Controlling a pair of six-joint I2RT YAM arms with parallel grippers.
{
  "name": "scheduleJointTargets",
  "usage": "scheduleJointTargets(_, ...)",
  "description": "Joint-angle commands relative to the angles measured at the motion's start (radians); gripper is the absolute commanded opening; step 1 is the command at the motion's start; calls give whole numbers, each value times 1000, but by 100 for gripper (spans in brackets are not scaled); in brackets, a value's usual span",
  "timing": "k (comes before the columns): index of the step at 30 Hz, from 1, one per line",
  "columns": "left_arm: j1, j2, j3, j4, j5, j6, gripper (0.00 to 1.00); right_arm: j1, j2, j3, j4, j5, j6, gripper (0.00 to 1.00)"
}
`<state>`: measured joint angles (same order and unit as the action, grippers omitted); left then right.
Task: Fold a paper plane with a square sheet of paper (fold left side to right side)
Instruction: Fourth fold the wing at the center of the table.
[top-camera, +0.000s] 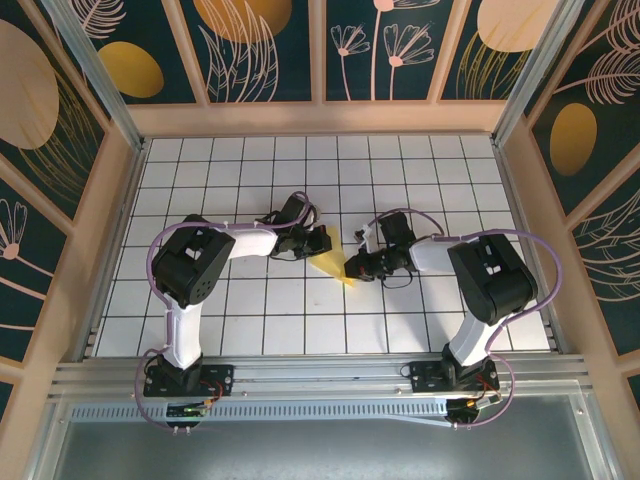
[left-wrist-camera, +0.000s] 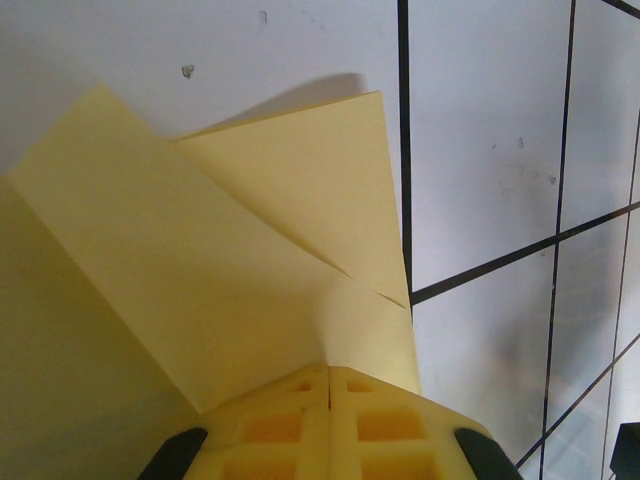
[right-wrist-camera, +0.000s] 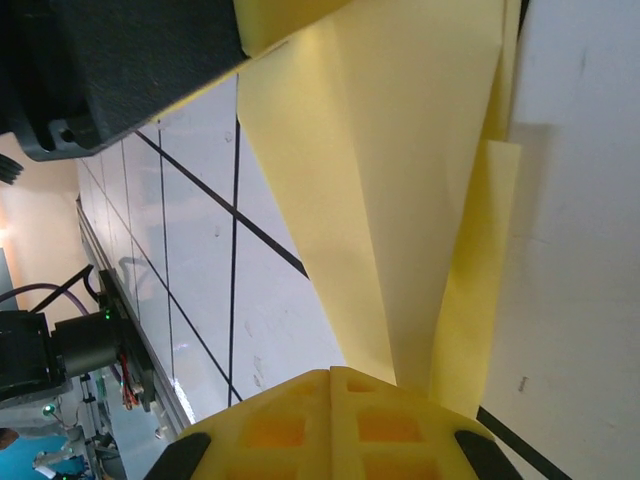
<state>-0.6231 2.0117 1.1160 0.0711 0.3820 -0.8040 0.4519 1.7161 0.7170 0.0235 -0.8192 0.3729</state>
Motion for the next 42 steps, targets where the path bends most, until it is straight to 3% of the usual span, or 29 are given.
scheduleJointTargets(1,-1,25,-8,-68,-45,16,3,10,16,-19,-26,22,-20,0)
scheduleJointTargets(33,-2,30,-7,-68,-46,17,3,-3,-53,-18,28,4,14,0)
scheduleJointTargets(42,-1,27,-8,-62,-45,14,3,-7,31,61,15,23,-18,0)
